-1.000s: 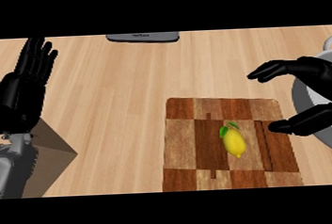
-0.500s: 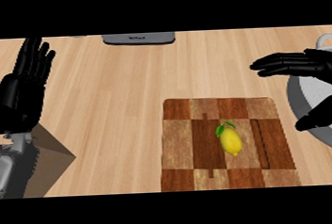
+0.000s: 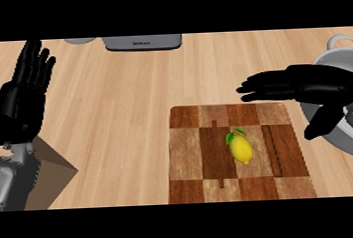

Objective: Pick the lemon from the cutting board and place it in the pot

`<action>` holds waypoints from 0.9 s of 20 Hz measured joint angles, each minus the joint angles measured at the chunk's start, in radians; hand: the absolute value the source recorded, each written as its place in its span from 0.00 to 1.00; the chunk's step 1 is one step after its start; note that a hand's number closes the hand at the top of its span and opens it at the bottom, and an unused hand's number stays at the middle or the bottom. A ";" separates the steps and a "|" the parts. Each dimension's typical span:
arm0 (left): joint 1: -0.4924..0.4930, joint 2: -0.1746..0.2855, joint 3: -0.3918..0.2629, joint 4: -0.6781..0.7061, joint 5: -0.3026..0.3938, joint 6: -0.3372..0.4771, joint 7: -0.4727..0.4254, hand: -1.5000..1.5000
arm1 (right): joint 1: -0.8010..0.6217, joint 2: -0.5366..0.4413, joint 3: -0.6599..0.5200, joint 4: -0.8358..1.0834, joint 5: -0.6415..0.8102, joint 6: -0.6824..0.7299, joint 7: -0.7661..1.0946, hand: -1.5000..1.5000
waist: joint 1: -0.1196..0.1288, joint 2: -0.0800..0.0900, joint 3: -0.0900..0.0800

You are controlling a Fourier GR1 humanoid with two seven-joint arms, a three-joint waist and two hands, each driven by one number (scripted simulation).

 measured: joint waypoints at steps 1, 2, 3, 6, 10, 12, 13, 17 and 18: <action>0.007 -0.001 -0.002 -0.010 -0.004 0.006 0.005 0.50 | 0.002 0.001 0.010 -0.004 0.012 0.002 0.003 0.00 | -0.004 -0.001 0.000; -0.003 -0.003 -0.002 -0.004 -0.006 0.009 0.010 0.50 | -0.003 0.014 0.025 0.002 0.032 0.002 0.013 0.00 | -0.007 -0.001 -0.001; -0.003 -0.005 -0.003 -0.006 -0.004 0.007 0.010 0.50 | -0.009 0.031 0.036 0.012 0.046 0.004 0.025 0.00 | -0.009 -0.002 -0.001; -0.007 -0.005 0.004 0.011 -0.004 0.002 -0.004 0.50 | -0.014 0.061 0.064 0.042 0.090 0.008 0.042 0.00 | -0.014 -0.002 0.001; -0.005 -0.005 0.018 0.012 0.006 -0.007 -0.007 0.50 | -0.006 0.097 0.095 0.059 0.132 0.020 0.063 0.00 | -0.020 -0.004 0.001; -0.013 -0.010 0.023 0.022 0.011 -0.012 -0.011 0.50 | -0.008 0.110 0.102 0.084 0.151 0.018 0.052 0.00 | -0.021 -0.004 0.002; -0.008 -0.012 0.023 0.021 0.010 -0.012 -0.015 0.50 | -0.002 0.111 0.107 0.089 0.161 0.011 0.045 0.00 | -0.022 -0.005 0.003; -0.007 -0.015 0.023 0.017 0.000 -0.007 -0.016 0.50 | 0.018 0.143 0.117 0.086 0.187 -0.006 0.031 0.00 | -0.026 -0.006 0.003; -0.005 -0.016 0.023 0.017 -0.003 -0.006 -0.016 0.50 | 0.032 0.146 0.116 0.077 0.190 -0.014 0.028 0.00 | -0.029 -0.007 0.003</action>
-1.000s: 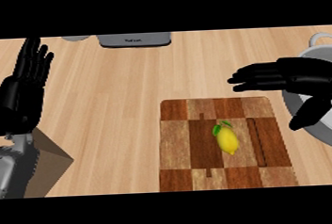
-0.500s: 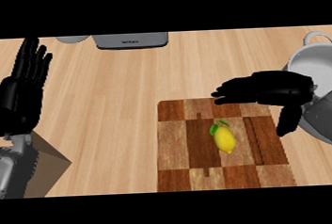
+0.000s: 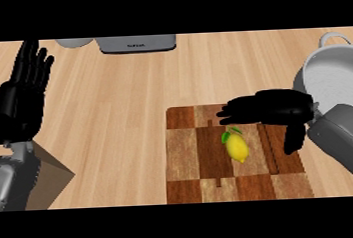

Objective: Pick the lemon from the cutting board and place it in the pot

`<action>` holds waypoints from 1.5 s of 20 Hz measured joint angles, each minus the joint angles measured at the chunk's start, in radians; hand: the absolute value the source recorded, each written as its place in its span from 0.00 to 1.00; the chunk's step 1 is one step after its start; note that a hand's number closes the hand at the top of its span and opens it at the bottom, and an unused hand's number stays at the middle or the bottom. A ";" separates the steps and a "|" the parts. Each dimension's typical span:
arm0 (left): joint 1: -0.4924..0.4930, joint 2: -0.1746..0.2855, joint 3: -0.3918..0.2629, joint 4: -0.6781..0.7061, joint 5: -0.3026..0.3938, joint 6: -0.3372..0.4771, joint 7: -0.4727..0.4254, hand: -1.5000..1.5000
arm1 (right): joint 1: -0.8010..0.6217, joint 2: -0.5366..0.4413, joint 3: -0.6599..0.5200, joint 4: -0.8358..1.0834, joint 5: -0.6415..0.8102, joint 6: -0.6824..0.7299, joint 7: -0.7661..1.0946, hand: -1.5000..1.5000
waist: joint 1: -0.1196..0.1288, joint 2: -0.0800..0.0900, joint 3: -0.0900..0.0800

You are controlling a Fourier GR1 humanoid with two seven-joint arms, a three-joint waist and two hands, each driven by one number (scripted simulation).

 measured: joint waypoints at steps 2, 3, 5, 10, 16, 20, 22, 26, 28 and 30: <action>0.004 -0.002 -0.002 -0.005 -0.005 0.001 -0.004 0.50 | 0.010 0.030 0.000 0.009 0.014 -0.017 -0.004 0.00 | 0.001 0.000 0.000; 0.017 0.001 0.001 -0.012 -0.002 -0.005 -0.009 0.50 | 0.011 0.039 -0.002 0.012 0.018 -0.018 -0.003 0.00 | 0.003 0.000 0.000; 0.010 0.000 0.007 -0.003 0.000 -0.008 -0.006 0.50 | 0.018 0.037 -0.008 -0.007 0.026 -0.013 -0.003 0.00 | -0.003 -0.001 0.000; 0.014 -0.006 0.004 -0.002 -0.005 -0.012 -0.010 0.50 | 0.045 0.071 -0.004 -0.004 0.089 -0.050 0.052 0.00 | -0.004 -0.002 0.002; 0.010 -0.010 0.012 -0.011 -0.001 -0.014 0.005 0.50 | 0.071 0.128 0.001 0.055 0.155 -0.092 0.069 0.00 | 0.000 0.000 0.000; 0.001 -0.015 0.009 -0.012 -0.004 -0.014 0.022 0.50 | 0.073 0.178 0.003 0.103 0.193 -0.117 0.060 0.00 | 0.002 0.002 -0.002; 0.005 -0.017 0.009 -0.005 -0.016 -0.013 0.004 0.50 | 0.079 0.199 0.007 0.133 0.216 -0.138 0.045 0.00 | 0.003 0.002 -0.001; -0.012 -0.025 0.013 0.002 -0.018 -0.011 0.010 0.50 | 0.070 0.256 0.010 0.186 0.258 -0.154 0.039 0.00 | 0.004 -0.001 -0.007; -0.008 -0.026 0.011 -0.001 -0.023 -0.009 0.014 0.50 | 0.069 0.262 0.017 0.191 0.277 -0.154 0.014 1.00 | 0.003 -0.003 -0.008; 0.005 -0.027 0.013 -0.016 -0.024 -0.007 0.017 0.50 | 0.070 0.268 0.033 0.188 0.302 -0.163 -0.024 1.00 | 0.004 -0.005 -0.011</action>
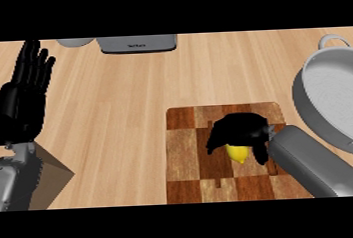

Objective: Pick the lemon from the cutting board and place it in the pot

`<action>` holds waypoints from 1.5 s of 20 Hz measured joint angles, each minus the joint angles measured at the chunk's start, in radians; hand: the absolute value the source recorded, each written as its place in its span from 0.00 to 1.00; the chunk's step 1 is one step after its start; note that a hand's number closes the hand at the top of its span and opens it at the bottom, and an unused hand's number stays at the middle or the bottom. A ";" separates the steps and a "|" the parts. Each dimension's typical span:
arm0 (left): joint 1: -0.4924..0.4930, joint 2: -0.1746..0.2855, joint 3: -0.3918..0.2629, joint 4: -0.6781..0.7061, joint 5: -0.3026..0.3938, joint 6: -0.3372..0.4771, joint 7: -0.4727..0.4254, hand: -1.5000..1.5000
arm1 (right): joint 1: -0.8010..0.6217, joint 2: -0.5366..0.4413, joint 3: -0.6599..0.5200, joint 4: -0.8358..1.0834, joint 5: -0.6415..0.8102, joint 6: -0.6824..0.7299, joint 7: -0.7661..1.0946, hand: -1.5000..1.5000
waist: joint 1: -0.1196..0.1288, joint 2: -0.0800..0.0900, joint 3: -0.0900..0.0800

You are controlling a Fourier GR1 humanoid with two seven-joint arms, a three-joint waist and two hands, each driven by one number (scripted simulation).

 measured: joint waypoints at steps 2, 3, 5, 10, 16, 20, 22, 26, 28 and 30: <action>0.010 0.004 0.008 -0.004 0.004 -0.007 -0.001 0.50 | 0.010 0.006 0.004 -0.009 0.023 -0.033 -0.030 1.00 | -0.001 -0.003 -0.002; 0.008 0.006 0.013 0.009 0.008 -0.019 -0.019 0.50 | 0.004 0.014 0.002 0.002 0.030 -0.044 -0.050 1.00 | -0.002 -0.003 -0.001; 0.005 0.004 0.011 0.004 0.008 -0.021 -0.006 0.50 | 0.009 0.024 -0.002 0.001 0.043 -0.054 -0.070 1.00 | -0.004 -0.004 -0.002; 0.000 -0.002 0.029 0.016 0.022 -0.043 -0.021 0.50 | 0.027 0.036 -0.015 -0.022 0.083 -0.072 -0.090 1.00 | -0.010 -0.007 -0.002; 0.026 -0.001 0.038 -0.011 0.015 -0.037 -0.002 0.50 | 0.090 0.028 -0.073 -0.126 0.111 -0.131 -0.025 1.00 | -0.021 -0.007 -0.002; 0.042 0.004 0.053 -0.018 0.007 -0.018 0.013 0.50 | 0.208 0.058 -0.083 -0.273 0.150 -0.164 0.153 1.00 | -0.064 -0.021 -0.006; 0.057 0.010 0.065 -0.025 0.005 -0.009 0.022 0.50 | 0.284 0.067 -0.084 -0.340 0.178 -0.191 0.240 1.00 | -0.090 -0.030 -0.009; 0.077 0.015 0.076 -0.042 0.001 0.004 0.031 0.50 | 0.437 0.082 -0.110 -0.513 0.196 -0.240 0.387 1.00 | -0.124 -0.035 -0.010; 0.090 0.017 0.085 -0.052 0.008 0.004 0.037 0.50 | 0.519 0.085 -0.130 -0.608 0.198 -0.271 0.464 1.00 | -0.129 -0.031 -0.006; 0.100 0.017 0.087 -0.060 0.007 0.006 0.036 0.50 | 0.587 0.089 -0.152 -0.712 0.209 -0.297 0.544 1.00 | -0.131 -0.027 -0.003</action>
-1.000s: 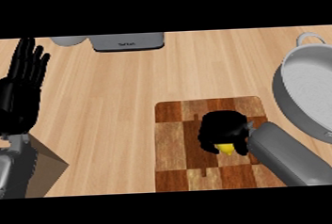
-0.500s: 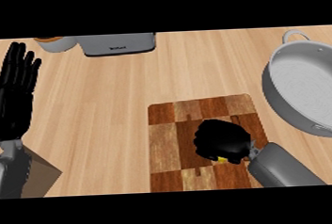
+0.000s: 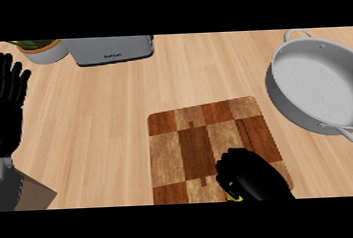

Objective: Pick the lemon from the cutting board and place it in the pot

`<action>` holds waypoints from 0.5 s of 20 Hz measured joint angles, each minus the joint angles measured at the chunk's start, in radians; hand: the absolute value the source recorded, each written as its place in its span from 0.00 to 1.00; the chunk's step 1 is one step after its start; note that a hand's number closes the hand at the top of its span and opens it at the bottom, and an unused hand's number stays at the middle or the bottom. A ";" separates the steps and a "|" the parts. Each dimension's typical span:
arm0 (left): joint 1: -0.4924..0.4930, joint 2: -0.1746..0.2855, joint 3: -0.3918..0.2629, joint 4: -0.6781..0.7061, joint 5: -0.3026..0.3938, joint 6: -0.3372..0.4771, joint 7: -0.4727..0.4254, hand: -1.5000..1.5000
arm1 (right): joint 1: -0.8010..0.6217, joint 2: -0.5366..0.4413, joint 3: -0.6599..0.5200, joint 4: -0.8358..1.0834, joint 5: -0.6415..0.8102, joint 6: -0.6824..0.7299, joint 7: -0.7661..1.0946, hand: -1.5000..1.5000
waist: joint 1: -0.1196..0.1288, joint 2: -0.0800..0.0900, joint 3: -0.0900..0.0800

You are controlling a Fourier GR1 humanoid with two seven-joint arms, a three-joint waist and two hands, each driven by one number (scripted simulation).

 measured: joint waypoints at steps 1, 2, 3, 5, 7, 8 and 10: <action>0.002 -0.001 -0.001 -0.004 -0.002 0.001 -0.003 0.50 | 0.035 0.002 -0.009 -0.054 0.007 -0.014 0.036 1.00 | 0.001 0.002 0.001; 0.000 -0.001 0.002 -0.002 0.000 0.001 -0.002 0.50 | 0.061 0.005 -0.024 -0.112 0.007 -0.022 0.072 1.00 | 0.000 0.005 0.002; 0.000 -0.002 -0.001 -0.004 -0.002 0.000 -0.006 0.50 | 0.090 0.002 -0.045 -0.169 0.007 -0.034 0.101 1.00 | 0.003 0.007 0.003; 0.001 -0.004 -0.004 -0.009 0.000 -0.003 -0.005 0.50 | 0.149 -0.004 -0.089 -0.279 0.005 -0.062 0.150 1.00 | 0.013 0.011 0.004; -0.007 -0.012 -0.018 -0.013 -0.005 0.000 0.000 0.50 | 0.185 -0.014 -0.148 -0.386 -0.007 -0.065 0.201 1.00 | 0.025 0.017 0.005; -0.011 -0.015 -0.022 -0.009 -0.008 -0.001 -0.003 0.50 | 0.205 -0.018 -0.182 -0.430 -0.015 -0.071 0.221 1.00 | 0.032 0.019 0.005; -0.021 -0.020 -0.029 -0.003 -0.008 -0.008 -0.009 0.50 | 0.246 -0.032 -0.254 -0.511 -0.049 -0.073 0.251 1.00 | 0.048 0.024 0.005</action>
